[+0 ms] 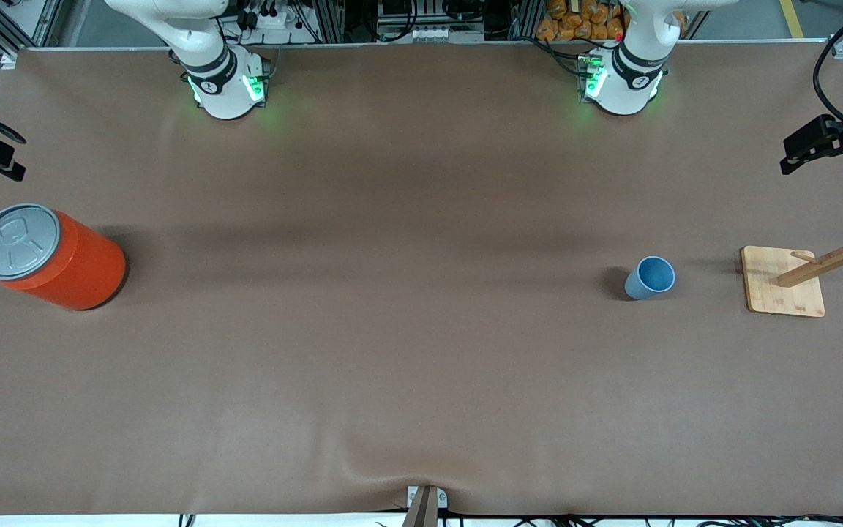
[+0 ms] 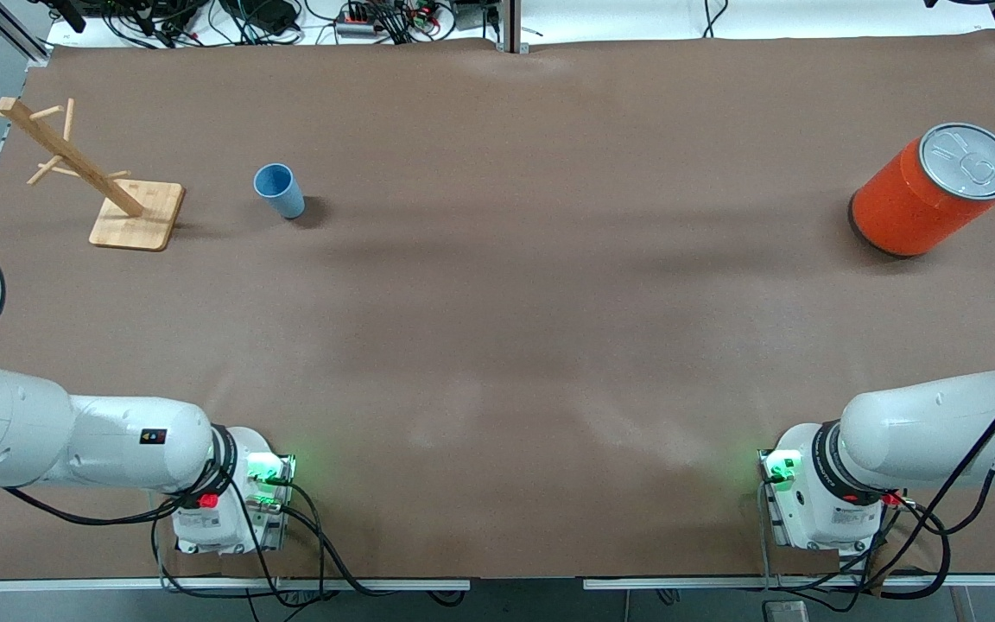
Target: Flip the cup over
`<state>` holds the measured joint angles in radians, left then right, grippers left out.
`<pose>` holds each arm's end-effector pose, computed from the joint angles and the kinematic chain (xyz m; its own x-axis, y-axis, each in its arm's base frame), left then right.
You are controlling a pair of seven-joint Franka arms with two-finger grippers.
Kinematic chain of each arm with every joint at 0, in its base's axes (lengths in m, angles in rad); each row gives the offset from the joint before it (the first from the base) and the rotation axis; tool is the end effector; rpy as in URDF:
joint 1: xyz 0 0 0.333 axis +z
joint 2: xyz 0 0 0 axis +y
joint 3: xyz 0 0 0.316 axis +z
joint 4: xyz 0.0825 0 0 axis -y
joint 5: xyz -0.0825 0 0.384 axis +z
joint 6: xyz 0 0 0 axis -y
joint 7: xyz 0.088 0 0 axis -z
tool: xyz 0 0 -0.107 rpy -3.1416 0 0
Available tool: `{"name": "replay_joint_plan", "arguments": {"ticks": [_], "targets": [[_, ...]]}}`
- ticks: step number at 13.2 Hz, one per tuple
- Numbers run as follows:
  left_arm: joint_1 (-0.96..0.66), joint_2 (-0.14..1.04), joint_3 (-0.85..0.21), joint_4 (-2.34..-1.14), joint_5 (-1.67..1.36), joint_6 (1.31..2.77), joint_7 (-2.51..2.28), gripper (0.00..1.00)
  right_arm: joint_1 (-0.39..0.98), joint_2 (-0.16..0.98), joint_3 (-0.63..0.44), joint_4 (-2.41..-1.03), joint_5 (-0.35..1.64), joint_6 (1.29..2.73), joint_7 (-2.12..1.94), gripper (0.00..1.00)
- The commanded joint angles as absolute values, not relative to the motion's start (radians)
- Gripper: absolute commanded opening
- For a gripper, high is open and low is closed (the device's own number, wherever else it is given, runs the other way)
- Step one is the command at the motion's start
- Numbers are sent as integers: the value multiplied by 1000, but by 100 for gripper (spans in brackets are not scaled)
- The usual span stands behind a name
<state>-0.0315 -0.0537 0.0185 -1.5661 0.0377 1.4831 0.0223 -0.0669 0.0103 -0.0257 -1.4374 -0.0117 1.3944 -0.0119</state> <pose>0.5288 -0.0023 0.6483 0.9990 -0.0320 -0.0301 -0.0331 -0.9988 -0.0360 0.5365 -0.0511 0.6656 0.9952 -0.0825 -0.0534 -0.0821 -0.9966 0.0112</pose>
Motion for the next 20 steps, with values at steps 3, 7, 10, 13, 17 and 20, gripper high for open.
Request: {"name": "replay_joint_plan", "arguments": {"ticks": [3,7,10,13,17,20], "targets": [[-37,-72,21,-1575,23,1488,0,100,-66,3,-23,-1427,-25,1387,-21,100],[-35,-77,23,-1575,23,1486,-38,100,-66,3,-23,-1427,-21,1382,-20,100],[-35,-77,23,-1575,25,1486,-81,100,-66,-9,-23,-1427,-21,1379,-20,100],[-35,-71,23,-1575,25,1486,-71,100,-66,-9,-23,-1427,-21,1378,-20,100],[-37,-68,21,-1575,25,1486,-69,100,-63,-9,-21,-1427,-25,1349,-23,100],[-28,-67,18,-1574,25,1486,-61,100,-66,-9,-23,-1427,-22,1344,-21,100]]}}
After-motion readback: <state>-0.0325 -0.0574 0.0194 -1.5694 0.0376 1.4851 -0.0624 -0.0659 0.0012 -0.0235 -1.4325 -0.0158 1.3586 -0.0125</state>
